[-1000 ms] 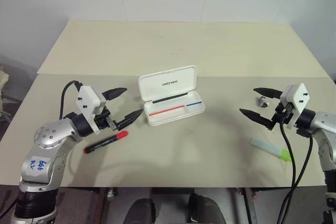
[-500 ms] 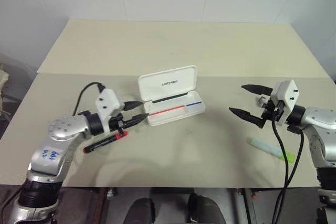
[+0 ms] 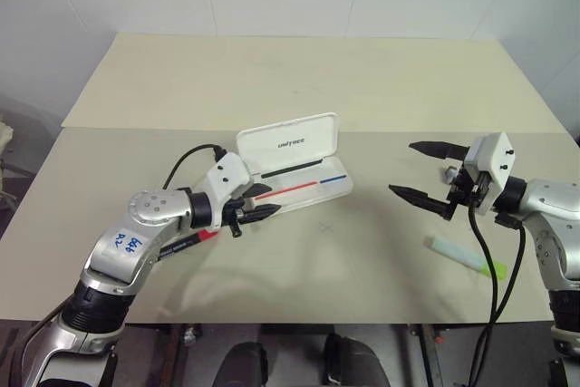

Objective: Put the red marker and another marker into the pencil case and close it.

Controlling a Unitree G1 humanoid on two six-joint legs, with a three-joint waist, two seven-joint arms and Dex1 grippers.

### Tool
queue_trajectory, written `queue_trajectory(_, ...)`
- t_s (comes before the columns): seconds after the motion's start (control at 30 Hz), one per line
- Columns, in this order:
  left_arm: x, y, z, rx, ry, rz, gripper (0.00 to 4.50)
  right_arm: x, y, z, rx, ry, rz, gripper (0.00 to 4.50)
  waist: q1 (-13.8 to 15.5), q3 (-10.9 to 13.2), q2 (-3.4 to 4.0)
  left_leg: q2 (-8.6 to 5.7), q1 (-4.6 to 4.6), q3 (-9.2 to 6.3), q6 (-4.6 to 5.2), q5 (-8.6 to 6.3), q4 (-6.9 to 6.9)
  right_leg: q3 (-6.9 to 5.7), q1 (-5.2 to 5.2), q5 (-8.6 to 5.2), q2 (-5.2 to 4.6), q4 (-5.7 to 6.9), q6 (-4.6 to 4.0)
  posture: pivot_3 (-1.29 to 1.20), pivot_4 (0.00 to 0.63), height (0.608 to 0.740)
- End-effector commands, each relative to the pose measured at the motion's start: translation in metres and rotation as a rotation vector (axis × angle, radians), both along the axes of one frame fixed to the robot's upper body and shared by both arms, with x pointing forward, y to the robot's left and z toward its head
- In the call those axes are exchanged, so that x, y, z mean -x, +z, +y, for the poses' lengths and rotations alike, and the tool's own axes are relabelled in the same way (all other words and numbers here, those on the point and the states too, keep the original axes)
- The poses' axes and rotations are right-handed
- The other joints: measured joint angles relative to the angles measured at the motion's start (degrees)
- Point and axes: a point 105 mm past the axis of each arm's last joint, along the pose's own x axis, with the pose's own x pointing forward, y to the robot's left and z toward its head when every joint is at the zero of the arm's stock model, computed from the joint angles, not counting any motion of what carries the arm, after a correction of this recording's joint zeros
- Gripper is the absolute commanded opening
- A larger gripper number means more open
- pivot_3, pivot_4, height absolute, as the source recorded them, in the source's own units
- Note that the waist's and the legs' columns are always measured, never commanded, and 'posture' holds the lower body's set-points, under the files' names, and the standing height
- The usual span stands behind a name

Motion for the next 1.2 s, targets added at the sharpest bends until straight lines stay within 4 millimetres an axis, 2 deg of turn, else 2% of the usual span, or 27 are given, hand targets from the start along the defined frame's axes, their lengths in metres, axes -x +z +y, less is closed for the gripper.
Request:
queue_trajectory(0.03,-0.002,-0.001,0.001,-0.049,-0.003,0.019,2.08,0.007,0.011,0.002,-0.013,0.011,-0.040,4.50,0.1,0.0,-0.01,0.00,0.00,0.01,0.00,0.00,0.00,0.00,0.00,0.00,0.00,0.00,0.00,0.00,0.150,0.740)
queue_trajectory(0.3,-0.011,-0.017,0.004,-0.154,-0.014,0.071,2.08,0.017,0.010,-0.001,0.015,0.047,-0.001,4.50,0.2,0.0,-0.03,0.00,-0.01,0.02,0.00,0.00,0.02,0.00,0.00,0.00,0.00,0.02,0.00,0.00,0.150,0.740)
queue_trajectory(0.67,-0.017,-0.026,-0.003,-0.202,-0.052,0.092,2.08,0.031,0.010,-0.010,0.040,0.112,0.122,4.50,0.2,0.0,-0.04,0.00,0.01,0.05,0.01,0.00,0.08,0.02,0.00,0.00,0.00,0.06,-0.01,0.00,0.150,0.740)
queue_trajectory(0.9,-0.011,-0.038,-0.003,-0.283,-0.098,0.188,2.08,0.030,0.017,-0.011,0.056,0.124,0.124,4.50,0.0,0.0,-0.05,0.02,0.04,0.08,0.01,0.00,0.07,0.05,0.00,0.01,0.01,0.07,-0.02,0.00,0.150,0.740)
queue_trajectory(1.1,-0.008,-0.041,-0.004,-0.306,-0.116,0.230,2.08,0.028,0.020,-0.010,0.056,0.127,0.113,4.50,0.0,0.0,-0.06,0.03,0.06,0.11,0.01,0.00,0.07,0.06,0.00,0.01,0.03,0.06,-0.02,0.00,0.150,0.740)
queue_trajectory(1.2,-0.010,-0.045,-0.006,-0.334,-0.120,0.230,1.51,0.027,0.024,-0.005,0.056,0.133,0.090,4.50,0.0,0.0,-0.06,0.03,0.05,0.12,0.01,0.00,0.07,0.06,0.00,0.01,0.03,0.05,-0.02,0.00,0.150,0.740)
